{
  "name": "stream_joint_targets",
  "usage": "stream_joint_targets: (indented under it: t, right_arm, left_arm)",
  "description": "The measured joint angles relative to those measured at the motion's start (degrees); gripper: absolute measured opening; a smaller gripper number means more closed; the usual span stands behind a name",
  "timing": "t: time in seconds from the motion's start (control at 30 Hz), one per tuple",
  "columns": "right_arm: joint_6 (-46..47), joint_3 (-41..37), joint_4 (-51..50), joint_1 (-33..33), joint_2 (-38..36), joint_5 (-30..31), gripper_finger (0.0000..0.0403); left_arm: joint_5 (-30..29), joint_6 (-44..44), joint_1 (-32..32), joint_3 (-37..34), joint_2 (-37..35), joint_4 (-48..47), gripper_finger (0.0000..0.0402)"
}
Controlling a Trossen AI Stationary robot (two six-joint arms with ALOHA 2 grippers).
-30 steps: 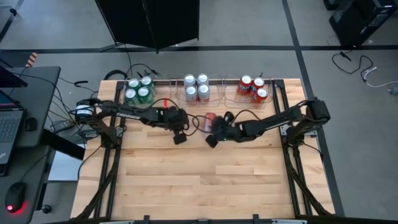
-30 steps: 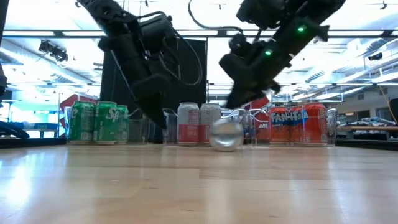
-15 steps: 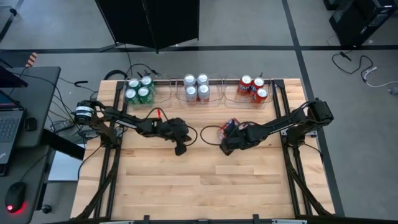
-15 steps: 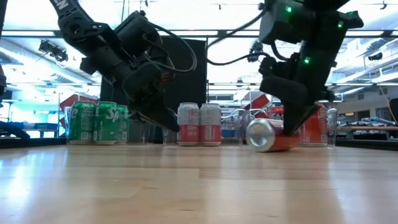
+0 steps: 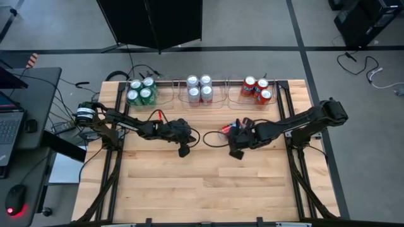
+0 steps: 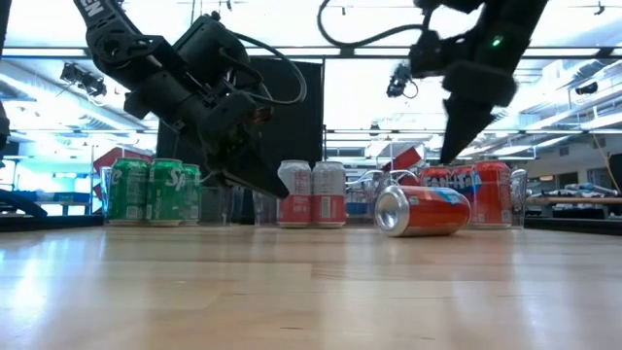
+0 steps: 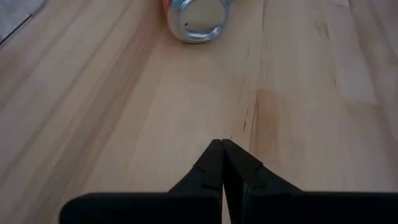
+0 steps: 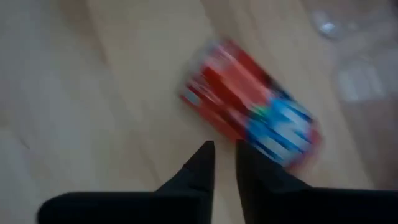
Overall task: Sort soda cans
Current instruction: Put the red soda can into the top right transparent bin
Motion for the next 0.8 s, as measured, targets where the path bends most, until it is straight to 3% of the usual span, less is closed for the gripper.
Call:
stream_joint_targets:
  t: [0.1, 0.23, 0.33, 0.47, 0.63, 0.8]
  right_arm:
    - [1.1, 0.5, -7.2, -0.8, -2.8, 1.1, 0.0079]
    - [9.8, 0.4, -14.0, -2.4, -5.2, 2.6, 0.0126]
    - [14.1, -2.2, -17.1, -3.0, -6.6, 3.4, 0.0139]
    - [18.2, -8.3, -13.9, -3.7, -8.5, 4.6, 0.0101]
    - [18.2, -17.3, -0.9, -5.1, -10.4, 5.6, 0.0012]
    - [17.3, -24.6, 12.1, -7.6, -10.6, 5.2, 0.0015]
  left_arm:
    - [-0.1, 0.0, 0.0, 0.0, 0.0, 0.0, 0.0005]
    - [-2.0, -3.5, 0.0, 0.0, 0.0, 1.6, 0.0005]
    - [-0.1, -5.9, 0.1, 0.0, 0.9, 6.7, 0.0004]
    - [5.5, -6.0, -0.5, 0.0, 3.3, 14.8, 0.0002]
    - [5.8, -6.0, -0.6, 1.6, 9.0, 19.7, 0.0001]
    - [8.0, -6.1, -0.7, 6.8, 15.4, 21.2, 0.0001]
